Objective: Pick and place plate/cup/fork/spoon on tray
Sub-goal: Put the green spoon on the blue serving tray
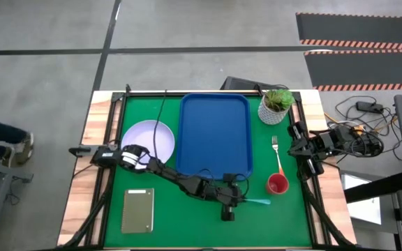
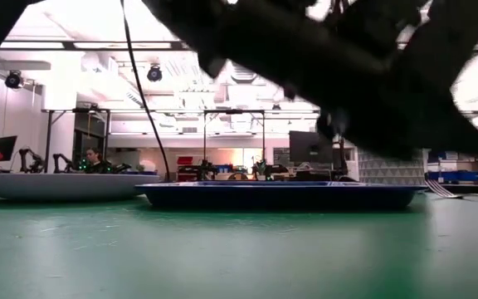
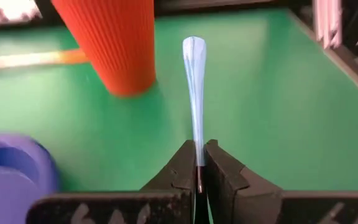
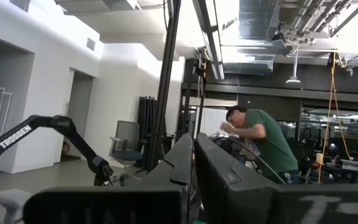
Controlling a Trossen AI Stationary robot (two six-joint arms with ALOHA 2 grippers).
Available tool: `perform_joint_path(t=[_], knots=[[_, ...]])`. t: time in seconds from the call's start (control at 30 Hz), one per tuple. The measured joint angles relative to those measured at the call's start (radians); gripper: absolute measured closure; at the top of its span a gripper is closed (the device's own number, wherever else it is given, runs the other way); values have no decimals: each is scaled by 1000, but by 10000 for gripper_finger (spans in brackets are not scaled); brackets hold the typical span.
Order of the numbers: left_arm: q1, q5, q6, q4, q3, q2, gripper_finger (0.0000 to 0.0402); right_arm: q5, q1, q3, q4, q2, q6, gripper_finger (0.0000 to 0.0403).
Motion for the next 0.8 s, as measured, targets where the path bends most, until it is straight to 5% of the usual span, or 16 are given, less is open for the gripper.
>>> perform_joint_path(t=[0.47,0.8], knots=[[15,-112,121,-276,-143,-278,400,-11,0,0,-1,-2,9,394],[124,-114,87,-251,-348,-415,400,-11,0,0,-2,-1,10,394]])
